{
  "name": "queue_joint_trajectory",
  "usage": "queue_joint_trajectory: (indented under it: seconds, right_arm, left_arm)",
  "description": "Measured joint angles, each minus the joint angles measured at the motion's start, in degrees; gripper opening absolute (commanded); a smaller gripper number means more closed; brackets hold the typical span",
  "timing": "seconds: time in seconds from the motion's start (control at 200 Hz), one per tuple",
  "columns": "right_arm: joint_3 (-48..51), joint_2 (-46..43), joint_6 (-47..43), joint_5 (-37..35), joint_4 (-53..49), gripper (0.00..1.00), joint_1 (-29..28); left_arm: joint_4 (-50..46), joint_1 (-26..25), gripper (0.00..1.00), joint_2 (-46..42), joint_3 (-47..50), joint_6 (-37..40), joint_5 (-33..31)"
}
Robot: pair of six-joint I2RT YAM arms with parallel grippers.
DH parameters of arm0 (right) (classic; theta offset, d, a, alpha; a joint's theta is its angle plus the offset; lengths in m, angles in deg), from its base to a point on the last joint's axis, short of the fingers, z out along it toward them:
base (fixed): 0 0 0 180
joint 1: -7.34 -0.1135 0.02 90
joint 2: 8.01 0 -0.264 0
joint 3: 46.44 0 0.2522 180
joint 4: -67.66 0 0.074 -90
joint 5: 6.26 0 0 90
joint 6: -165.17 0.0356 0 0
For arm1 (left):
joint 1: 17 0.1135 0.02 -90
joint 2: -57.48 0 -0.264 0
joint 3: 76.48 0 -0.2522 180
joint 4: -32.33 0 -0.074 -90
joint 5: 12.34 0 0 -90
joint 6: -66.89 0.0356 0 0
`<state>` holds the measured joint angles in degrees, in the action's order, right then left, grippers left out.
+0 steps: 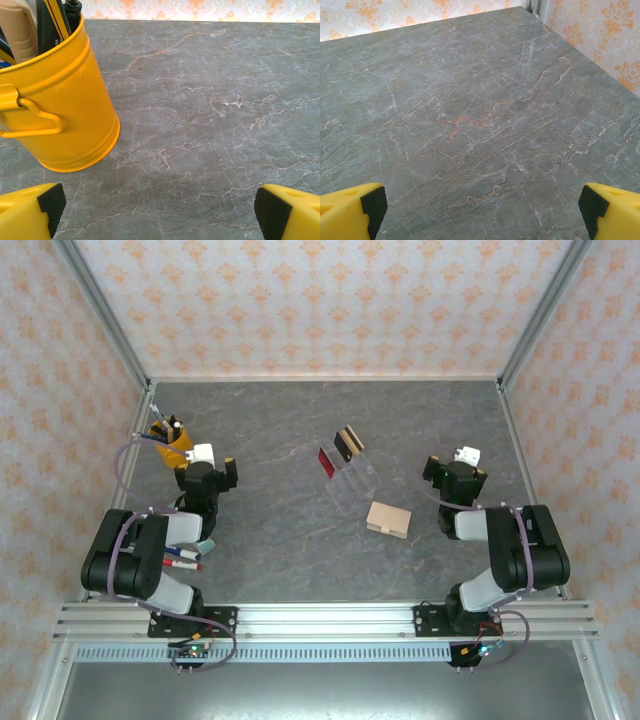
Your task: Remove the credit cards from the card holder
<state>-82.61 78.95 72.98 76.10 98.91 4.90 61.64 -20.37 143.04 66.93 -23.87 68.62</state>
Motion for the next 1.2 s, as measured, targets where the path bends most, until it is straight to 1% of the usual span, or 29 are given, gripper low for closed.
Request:
queue_joint_trajectory:
  seconds: [0.17,0.791,0.871,1.021,1.106,1.201]
  right_arm:
    - [0.00,0.00,0.00,0.00,0.00,1.00,0.00]
    - [0.00,-0.33,0.00,0.02,-0.39,1.00,0.00]
    - [-0.11,-2.93,0.04,-0.04,-3.67,1.00,0.00]
    - [-3.21,-12.59,1.90,-1.40,-12.87,1.00,-0.02]
    - [-7.15,-18.08,5.75,-2.10,-20.20,1.00,-0.02]
    - [-13.90,-22.84,11.89,-1.95,-32.06,1.00,-0.02]
  left_arm:
    - [0.00,0.00,1.00,0.00,0.00,0.24,1.09]
    - [-0.70,0.00,1.00,-0.07,-0.31,0.39,1.16]
    - [-6.21,0.00,1.00,-1.42,-2.56,0.28,0.79]
    - [-17.66,0.00,1.00,-6.36,-10.38,-1.01,-0.61]
    - [-24.11,0.00,1.00,-8.48,-15.67,-4.09,-0.50]
    - [-32.06,-0.13,1.00,-9.73,-21.44,-8.35,0.72]
